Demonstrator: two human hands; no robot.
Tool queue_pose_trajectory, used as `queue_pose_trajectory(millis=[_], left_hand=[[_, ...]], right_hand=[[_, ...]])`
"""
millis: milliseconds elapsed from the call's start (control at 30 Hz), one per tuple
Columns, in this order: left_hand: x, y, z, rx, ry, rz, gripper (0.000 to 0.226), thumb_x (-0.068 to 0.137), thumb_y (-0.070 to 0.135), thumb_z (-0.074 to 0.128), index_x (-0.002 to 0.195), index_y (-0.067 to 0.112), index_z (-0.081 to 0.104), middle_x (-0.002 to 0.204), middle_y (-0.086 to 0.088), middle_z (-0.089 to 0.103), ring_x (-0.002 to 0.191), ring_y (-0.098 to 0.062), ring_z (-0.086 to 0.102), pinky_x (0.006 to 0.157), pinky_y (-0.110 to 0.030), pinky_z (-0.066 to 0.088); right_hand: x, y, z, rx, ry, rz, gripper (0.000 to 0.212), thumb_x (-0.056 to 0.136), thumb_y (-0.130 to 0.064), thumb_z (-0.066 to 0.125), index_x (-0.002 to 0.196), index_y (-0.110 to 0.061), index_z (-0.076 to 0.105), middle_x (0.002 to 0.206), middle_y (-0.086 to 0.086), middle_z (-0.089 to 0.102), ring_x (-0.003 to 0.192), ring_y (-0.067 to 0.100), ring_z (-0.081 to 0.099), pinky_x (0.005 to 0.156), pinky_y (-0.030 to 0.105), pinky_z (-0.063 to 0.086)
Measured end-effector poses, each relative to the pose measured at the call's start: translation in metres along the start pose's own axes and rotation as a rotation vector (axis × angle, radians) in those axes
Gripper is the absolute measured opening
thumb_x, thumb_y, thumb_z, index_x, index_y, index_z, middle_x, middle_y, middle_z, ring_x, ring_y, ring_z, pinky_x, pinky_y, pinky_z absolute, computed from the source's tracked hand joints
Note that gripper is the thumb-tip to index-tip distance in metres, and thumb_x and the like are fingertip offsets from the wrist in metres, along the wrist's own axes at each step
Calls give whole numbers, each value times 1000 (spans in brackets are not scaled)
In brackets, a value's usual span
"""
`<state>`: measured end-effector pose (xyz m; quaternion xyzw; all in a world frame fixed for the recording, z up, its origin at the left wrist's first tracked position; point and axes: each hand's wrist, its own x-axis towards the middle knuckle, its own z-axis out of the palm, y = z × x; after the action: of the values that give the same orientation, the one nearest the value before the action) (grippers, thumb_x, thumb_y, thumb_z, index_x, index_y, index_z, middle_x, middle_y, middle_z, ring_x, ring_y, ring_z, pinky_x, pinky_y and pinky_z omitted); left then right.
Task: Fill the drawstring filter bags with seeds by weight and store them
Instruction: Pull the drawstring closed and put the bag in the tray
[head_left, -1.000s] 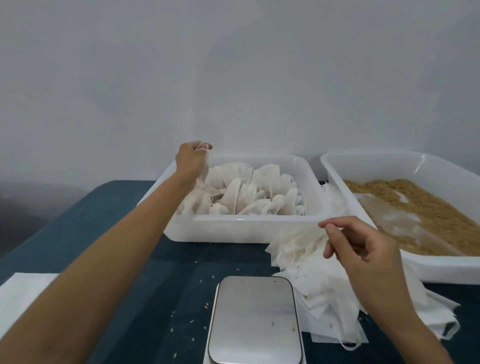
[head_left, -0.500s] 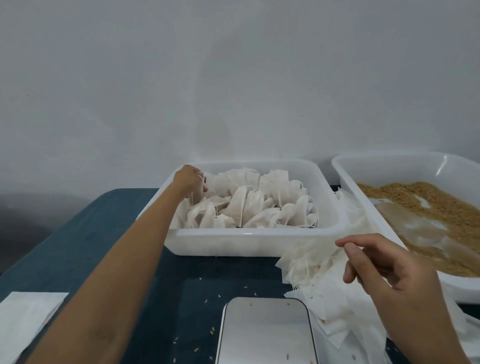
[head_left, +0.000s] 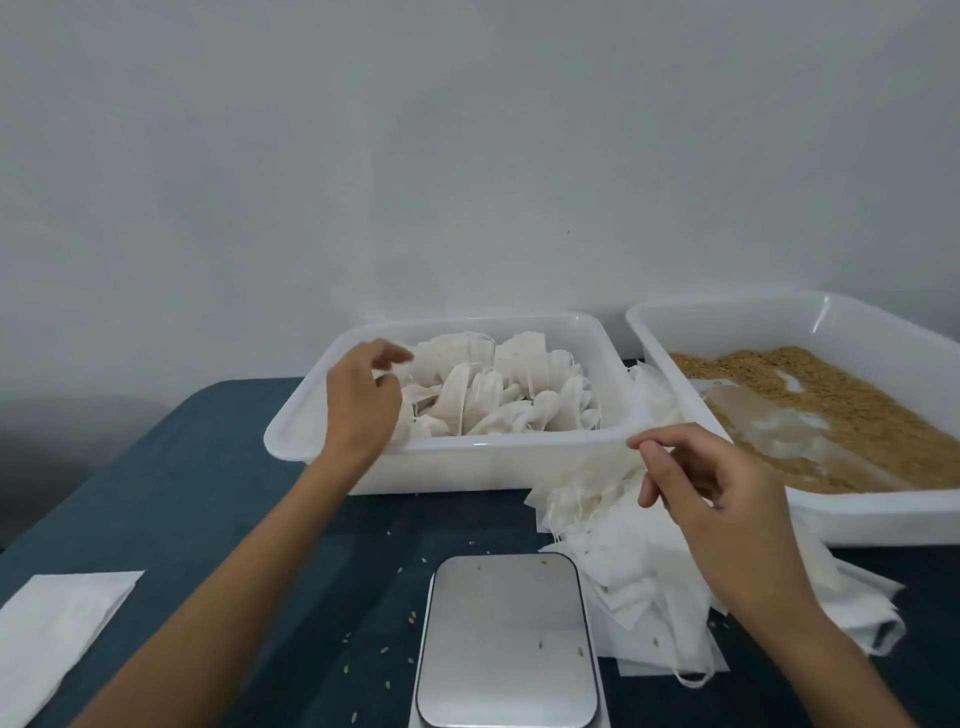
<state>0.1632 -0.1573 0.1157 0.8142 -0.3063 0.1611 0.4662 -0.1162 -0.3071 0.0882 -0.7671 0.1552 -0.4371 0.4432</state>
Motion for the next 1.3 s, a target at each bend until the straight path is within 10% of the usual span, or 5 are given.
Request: queue_pose_trajectory(millis=[467,700,867,1300], left_hand=[[-141,62,16,-185,-519,211,14,94,5,68,97,16,77,89,7,71,80,-14,62,76,-22,50],[-159,114,66,94,-793,340,19,99,36,66,111,22,73,98,6,74,87,-11,58,76,-32,44],[-165,124,78,127,-772,253,26,95,33,71,115,18,62,96,0,76,94,-19,66,84,-40,53],[-141,85,44,-642,-594,-222,12,95,-3,69,102,6,74,83,-6,67,72,-12,58,69,-19,47]], right_hand=[[-1,13,-2,-41,20,-8,13,100,-21,61,96,-26,72,63,-4,67,53,10,56,56,18,43],[1,21,-3,-57,37,-5,12,100,-20,60,96,-24,71,63,-4,67,53,11,58,59,19,46],[2,21,-6,-20,46,-11,13,101,-20,60,96,-25,71,64,-1,67,51,15,59,52,24,49],[2,19,-5,10,61,-5,11,100,-23,62,97,-22,72,65,-2,67,55,11,59,59,35,51]])
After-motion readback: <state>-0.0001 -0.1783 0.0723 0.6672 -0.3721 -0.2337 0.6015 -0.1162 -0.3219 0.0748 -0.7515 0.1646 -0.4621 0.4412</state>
